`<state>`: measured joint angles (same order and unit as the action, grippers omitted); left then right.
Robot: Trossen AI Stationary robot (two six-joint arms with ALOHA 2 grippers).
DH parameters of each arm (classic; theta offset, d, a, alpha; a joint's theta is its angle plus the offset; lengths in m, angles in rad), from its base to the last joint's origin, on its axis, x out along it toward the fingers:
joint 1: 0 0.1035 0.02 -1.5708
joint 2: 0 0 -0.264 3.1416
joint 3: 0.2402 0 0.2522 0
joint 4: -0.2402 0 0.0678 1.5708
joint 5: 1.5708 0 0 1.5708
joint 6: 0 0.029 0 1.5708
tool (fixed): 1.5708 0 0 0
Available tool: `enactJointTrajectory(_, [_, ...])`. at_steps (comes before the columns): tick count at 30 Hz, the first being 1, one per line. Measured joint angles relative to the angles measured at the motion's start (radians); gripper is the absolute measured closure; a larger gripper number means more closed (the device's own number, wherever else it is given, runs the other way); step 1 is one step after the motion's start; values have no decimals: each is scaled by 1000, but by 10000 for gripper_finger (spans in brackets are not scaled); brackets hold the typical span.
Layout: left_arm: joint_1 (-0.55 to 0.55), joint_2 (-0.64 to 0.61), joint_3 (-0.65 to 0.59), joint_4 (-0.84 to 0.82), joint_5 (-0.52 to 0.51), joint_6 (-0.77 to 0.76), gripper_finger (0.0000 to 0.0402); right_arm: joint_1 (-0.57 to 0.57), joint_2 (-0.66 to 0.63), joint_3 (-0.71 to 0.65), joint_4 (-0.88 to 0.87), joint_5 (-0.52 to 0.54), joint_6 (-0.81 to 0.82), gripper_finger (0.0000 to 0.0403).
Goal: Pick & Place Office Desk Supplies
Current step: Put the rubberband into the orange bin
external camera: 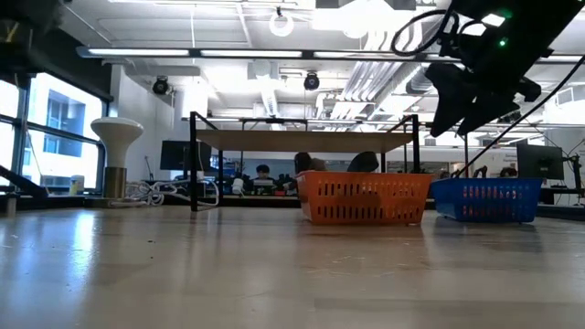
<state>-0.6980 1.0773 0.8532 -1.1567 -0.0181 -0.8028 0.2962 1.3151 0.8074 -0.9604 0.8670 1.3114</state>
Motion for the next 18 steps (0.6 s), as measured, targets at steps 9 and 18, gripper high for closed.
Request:
enactJointTrajectory(9, [-81, 202, 0, -7, 141, -388, 242, 0, 0, 0, 32, 6, -34, 123])
enactJointTrajectory(18, [-129, 374, 0, -3, 285, -388, 242, 1, 0, 0, 56, -5, -41, 123])
